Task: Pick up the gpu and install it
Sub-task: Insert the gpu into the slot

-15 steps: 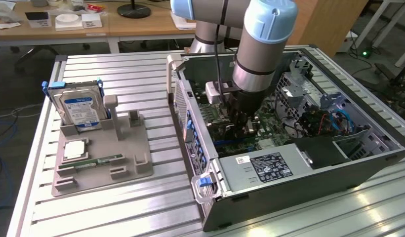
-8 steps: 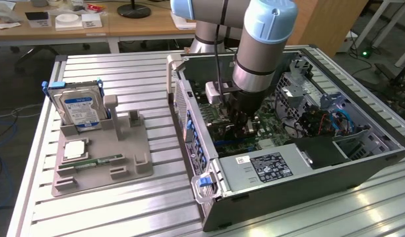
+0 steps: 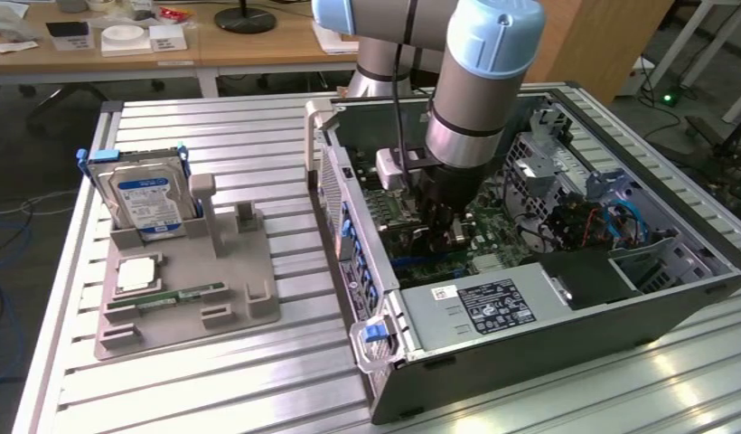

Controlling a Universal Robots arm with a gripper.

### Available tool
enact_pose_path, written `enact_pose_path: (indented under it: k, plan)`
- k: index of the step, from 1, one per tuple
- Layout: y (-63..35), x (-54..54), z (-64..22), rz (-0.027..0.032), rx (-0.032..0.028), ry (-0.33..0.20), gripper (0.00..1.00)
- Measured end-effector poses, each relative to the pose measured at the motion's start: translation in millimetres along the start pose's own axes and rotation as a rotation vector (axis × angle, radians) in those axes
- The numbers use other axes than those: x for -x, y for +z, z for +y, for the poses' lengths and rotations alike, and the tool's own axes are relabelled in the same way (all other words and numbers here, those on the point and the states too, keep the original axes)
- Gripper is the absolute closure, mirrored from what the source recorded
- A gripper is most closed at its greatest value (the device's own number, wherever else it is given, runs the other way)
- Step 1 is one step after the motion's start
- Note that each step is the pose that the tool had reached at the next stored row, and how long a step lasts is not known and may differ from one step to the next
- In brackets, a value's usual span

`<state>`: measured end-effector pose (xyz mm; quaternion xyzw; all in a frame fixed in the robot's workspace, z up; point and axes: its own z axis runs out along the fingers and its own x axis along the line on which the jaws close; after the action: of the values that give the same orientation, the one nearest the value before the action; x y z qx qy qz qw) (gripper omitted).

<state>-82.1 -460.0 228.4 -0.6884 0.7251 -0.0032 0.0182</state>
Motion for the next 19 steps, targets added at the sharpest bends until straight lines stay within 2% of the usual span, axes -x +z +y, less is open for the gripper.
enact_pose_path:
  k: [3, 7, 19]
  plan:
    - [0.0, 0.0, 0.0, 0.0, 0.0003, 0.0, 0.72]
    - [-0.1, 0.0, 0.0, 0.0003, 0.0058, 0.0, 0.72]
    - [3.2, -0.2, 0.1, 0.0008, 0.0062, 0.0, 0.72]
